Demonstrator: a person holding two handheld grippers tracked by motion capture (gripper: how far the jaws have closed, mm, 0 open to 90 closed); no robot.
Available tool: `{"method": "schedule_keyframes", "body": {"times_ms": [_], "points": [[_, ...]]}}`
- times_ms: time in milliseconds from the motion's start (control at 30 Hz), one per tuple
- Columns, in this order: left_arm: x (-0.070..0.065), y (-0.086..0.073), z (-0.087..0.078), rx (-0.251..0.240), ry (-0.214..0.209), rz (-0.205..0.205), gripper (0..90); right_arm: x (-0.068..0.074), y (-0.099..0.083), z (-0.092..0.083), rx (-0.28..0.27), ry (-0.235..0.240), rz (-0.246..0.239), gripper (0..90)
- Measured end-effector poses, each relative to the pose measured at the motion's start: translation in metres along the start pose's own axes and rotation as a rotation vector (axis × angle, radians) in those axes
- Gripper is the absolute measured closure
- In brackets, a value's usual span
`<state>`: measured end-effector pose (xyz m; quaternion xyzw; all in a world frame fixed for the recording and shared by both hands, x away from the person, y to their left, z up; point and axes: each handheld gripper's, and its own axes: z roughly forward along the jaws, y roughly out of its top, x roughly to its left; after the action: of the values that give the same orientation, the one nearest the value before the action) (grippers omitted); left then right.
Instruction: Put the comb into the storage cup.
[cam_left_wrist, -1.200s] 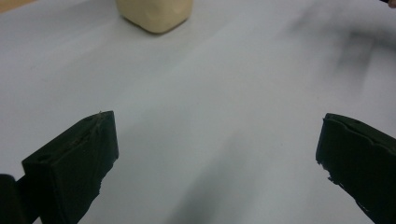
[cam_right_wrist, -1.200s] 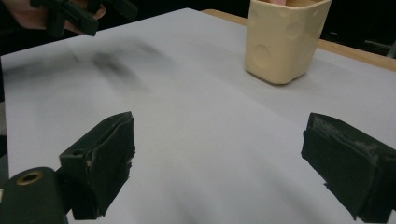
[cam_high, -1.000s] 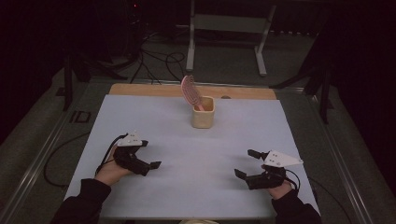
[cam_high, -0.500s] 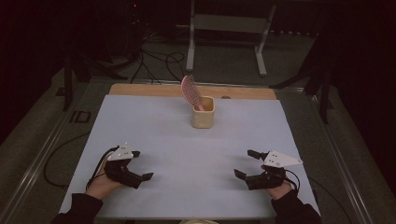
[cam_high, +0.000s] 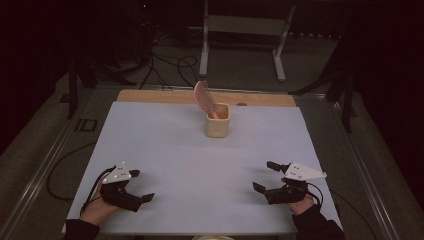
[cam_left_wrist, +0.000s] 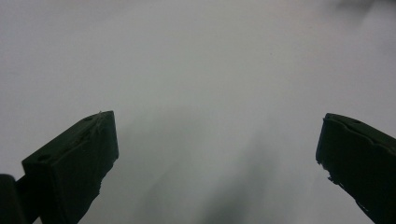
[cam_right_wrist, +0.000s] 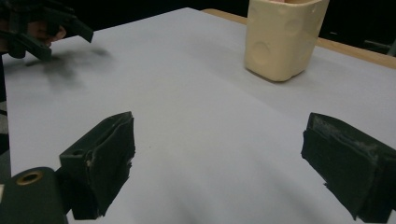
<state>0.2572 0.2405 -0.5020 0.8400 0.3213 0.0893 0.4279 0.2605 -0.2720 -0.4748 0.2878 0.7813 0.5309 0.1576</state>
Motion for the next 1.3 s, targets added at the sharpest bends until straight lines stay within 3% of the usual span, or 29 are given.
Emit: {"method": "schedule_keyframes", "body": {"times_ms": [333,1300], "points": [[0.001,-0.011,-0.016,-0.028,0.026,-0.019,0.0,0.001,-0.004,-0.001,0.009,0.004,-0.003,9.4],[-0.003,-0.010,-0.012,-0.026,0.005,-0.021,0.0,-0.003,-0.007,0.004,0.015,0.002,-0.005,9.4]]}}
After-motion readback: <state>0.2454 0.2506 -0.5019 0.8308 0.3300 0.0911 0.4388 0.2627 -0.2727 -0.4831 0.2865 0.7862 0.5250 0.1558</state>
